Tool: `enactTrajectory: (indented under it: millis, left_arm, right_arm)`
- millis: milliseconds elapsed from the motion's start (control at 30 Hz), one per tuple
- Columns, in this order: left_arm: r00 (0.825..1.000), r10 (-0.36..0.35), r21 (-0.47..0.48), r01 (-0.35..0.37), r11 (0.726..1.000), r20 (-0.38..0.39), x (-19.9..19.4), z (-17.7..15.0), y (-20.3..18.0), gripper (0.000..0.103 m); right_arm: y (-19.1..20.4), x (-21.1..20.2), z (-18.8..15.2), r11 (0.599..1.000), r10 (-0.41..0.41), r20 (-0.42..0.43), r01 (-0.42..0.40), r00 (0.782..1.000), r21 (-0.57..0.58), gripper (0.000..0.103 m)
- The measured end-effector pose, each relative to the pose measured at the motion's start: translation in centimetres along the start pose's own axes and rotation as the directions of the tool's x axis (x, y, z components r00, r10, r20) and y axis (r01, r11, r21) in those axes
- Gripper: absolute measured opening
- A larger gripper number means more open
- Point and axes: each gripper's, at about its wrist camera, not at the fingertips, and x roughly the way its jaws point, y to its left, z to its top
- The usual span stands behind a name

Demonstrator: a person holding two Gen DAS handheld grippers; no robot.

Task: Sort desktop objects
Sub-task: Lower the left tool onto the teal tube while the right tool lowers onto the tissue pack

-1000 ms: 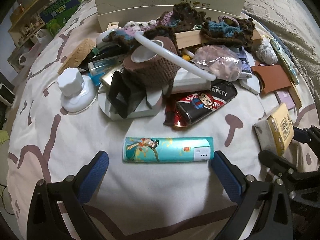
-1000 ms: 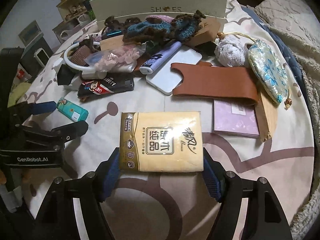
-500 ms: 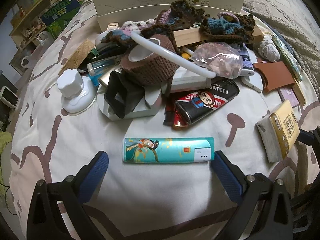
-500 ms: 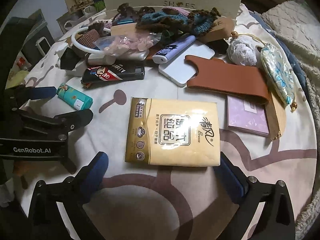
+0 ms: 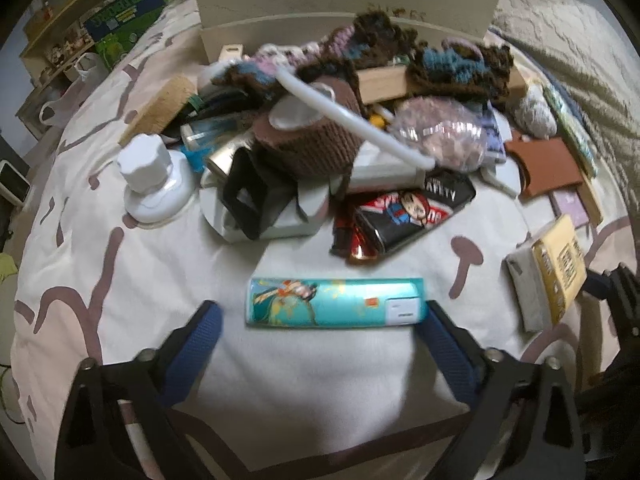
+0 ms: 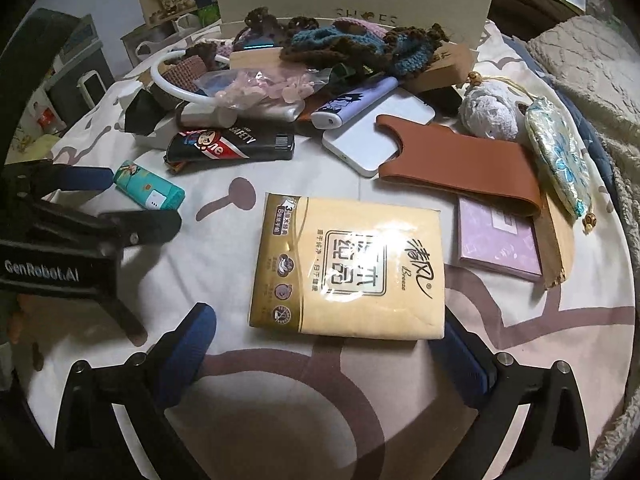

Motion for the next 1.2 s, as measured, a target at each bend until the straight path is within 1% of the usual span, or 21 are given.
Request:
enactTrajectory:
  millis: [67, 100, 333, 533, 667, 767, 900, 933, 967, 1067, 1100, 1200]
  left_arm:
    - [1.0, -0.01, -0.014, 0.01, 1.0, 0.011, -0.3, 0.1, 0.2, 0.085]
    - [1.0, -0.016, -0.023, 0.016, 1.0, 0.013, -0.3, 0.1, 0.3, 0.085]
    - [0.999, -0.033, -0.033, 0.033, 0.999, -0.002, -0.5, -0.2, -0.2, 0.084]
    - [0.997, -0.069, -0.134, 0.065, 0.989, -0.027, -0.5, -0.1, 0.7, 0.086]
    - [0.995, -0.096, -0.187, 0.088, 0.978, -0.032, -0.7, -0.1, 1.2, 0.086]
    - [0.994, -0.107, -0.21, 0.098, 0.973, -0.032, -0.7, 0.0, 1.3, 0.086]
    - [0.994, -0.107, -0.215, 0.097, 0.972, -0.033, -0.7, 0.0, 1.1, 0.086]
    - [0.994, -0.106, -0.218, 0.096, 0.971, -0.031, -0.7, 0.0, 1.0, 0.086]
    - [0.994, -0.105, -0.221, 0.096, 0.971, -0.029, -0.7, -0.1, 1.0, 0.086]
    - [0.995, -0.101, -0.231, 0.093, 0.969, -0.022, -0.6, -0.1, 0.8, 0.086]
    - [0.995, -0.1, -0.237, 0.092, 0.967, -0.02, -0.6, -0.1, 0.7, 0.086]
    - [0.995, -0.104, -0.264, 0.098, 0.959, -0.008, -0.6, -0.2, 0.7, 0.086]
  right_arm:
    - [0.0, 0.0, 0.1, 1.0, -0.002, -0.003, 0.002, 1.0, 0.004, 0.103]
    - [-0.4, -0.3, -0.4, 1.0, -0.003, -0.002, 0.003, 1.0, 0.005, 0.103]
    - [-0.6, -0.4, -0.1, 1.0, 0.009, -0.003, -0.009, 1.0, 0.024, 0.103]
    - [-1.5, -1.2, 0.4, 0.996, 0.032, 0.016, -0.034, 0.999, 0.088, 0.103]
    - [-2.5, -2.1, 0.9, 0.99, 0.025, 0.052, -0.032, 0.998, 0.14, 0.103]
    - [-2.9, -2.4, 1.2, 0.986, 0.029, 0.072, -0.04, 0.997, 0.163, 0.103]
    - [-2.4, -1.9, 1.8, 0.986, 0.038, 0.067, -0.048, 0.997, 0.159, 0.102]
    - [-2.2, -1.8, 1.7, 0.987, 0.038, 0.065, -0.048, 0.997, 0.156, 0.099]
    - [-2.0, -1.7, 1.6, 0.987, 0.041, 0.058, -0.05, 0.997, 0.151, 0.092]
    - [-2.0, -1.4, 1.6, 0.988, 0.035, 0.043, -0.041, 0.998, 0.146, 0.077]
    - [-2.1, -1.4, 1.6, 0.989, 0.029, 0.043, -0.035, 0.999, 0.147, 0.076]
    - [-2.2, -1.5, 1.6, 0.987, 0.033, 0.041, -0.039, 0.999, 0.156, 0.075]
